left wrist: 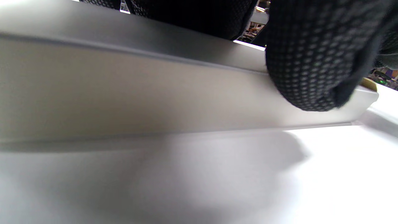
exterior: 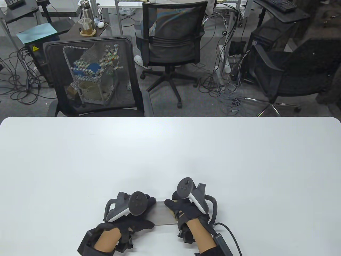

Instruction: Pack snap-button pull-out pencil case

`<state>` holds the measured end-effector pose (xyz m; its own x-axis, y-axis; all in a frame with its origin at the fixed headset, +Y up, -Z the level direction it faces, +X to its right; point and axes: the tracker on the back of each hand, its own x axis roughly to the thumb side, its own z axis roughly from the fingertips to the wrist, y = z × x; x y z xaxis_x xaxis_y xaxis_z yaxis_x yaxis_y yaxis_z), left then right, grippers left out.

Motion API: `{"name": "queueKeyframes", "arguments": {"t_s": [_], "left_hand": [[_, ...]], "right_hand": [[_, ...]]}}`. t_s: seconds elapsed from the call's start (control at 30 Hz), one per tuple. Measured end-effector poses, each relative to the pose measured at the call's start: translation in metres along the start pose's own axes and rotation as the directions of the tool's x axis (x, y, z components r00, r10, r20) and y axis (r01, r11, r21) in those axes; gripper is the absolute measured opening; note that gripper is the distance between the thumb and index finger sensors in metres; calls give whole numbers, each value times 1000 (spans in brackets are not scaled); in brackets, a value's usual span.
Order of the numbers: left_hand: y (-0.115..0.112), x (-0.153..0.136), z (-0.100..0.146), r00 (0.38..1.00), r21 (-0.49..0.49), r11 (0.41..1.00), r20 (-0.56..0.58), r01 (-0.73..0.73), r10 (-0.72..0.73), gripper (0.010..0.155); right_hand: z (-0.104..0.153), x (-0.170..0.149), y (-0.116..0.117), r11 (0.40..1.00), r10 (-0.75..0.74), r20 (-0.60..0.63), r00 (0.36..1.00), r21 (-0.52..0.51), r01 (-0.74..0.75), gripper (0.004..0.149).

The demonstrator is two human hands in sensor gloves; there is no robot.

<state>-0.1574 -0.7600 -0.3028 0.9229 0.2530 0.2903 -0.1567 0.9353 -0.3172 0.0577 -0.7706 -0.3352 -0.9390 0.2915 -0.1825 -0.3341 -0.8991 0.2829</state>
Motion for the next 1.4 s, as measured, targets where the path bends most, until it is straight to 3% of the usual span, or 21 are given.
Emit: {"name": "queueKeyframes", "arguments": {"t_s": [0.13, 0.37, 0.53, 0.63, 0.73, 0.9, 1.03, 1.1, 1.4], "left_hand": [[0, 0, 0, 1000, -2, 1000, -1, 0, 0, 88], [-2, 1, 2, 1000, -1, 1000, -1, 9, -9, 88], [-2, 0, 3, 1000, 0, 1000, -3, 13, -13, 88], [-2, 0, 3, 1000, -6, 1000, -3, 7, -7, 88], [-2, 1, 3, 1000, -6, 1000, -4, 10, -10, 88], [-2, 0, 3, 1000, -8, 1000, -4, 3, -3, 88], [-2, 1, 4, 1000, -3, 1000, -5, 14, -14, 88], [-2, 0, 3, 1000, -4, 1000, -4, 12, -12, 88], [1, -2, 4, 1000, -16, 1000, -3, 0, 0, 90]], "right_hand": [[2, 3, 1, 999, 30, -10, 1000, -22, -30, 55], [2, -8, 4, 998, -45, 45, 998, -32, 47, 55], [10, -16, -8, 998, -48, 104, 993, -29, 51, 60], [26, -17, -27, 973, 62, 136, 989, -228, -30, 62], [47, -16, -49, 891, 202, 136, 970, -436, -124, 68], [71, -26, -62, 807, 309, 180, 934, -569, -157, 82], [72, -38, -42, 789, 395, 227, 890, -579, -203, 89], [68, -40, -35, 816, 399, 243, 884, -533, -222, 89], [67, -43, -28, 835, 373, 265, 889, -513, -198, 87]]}}
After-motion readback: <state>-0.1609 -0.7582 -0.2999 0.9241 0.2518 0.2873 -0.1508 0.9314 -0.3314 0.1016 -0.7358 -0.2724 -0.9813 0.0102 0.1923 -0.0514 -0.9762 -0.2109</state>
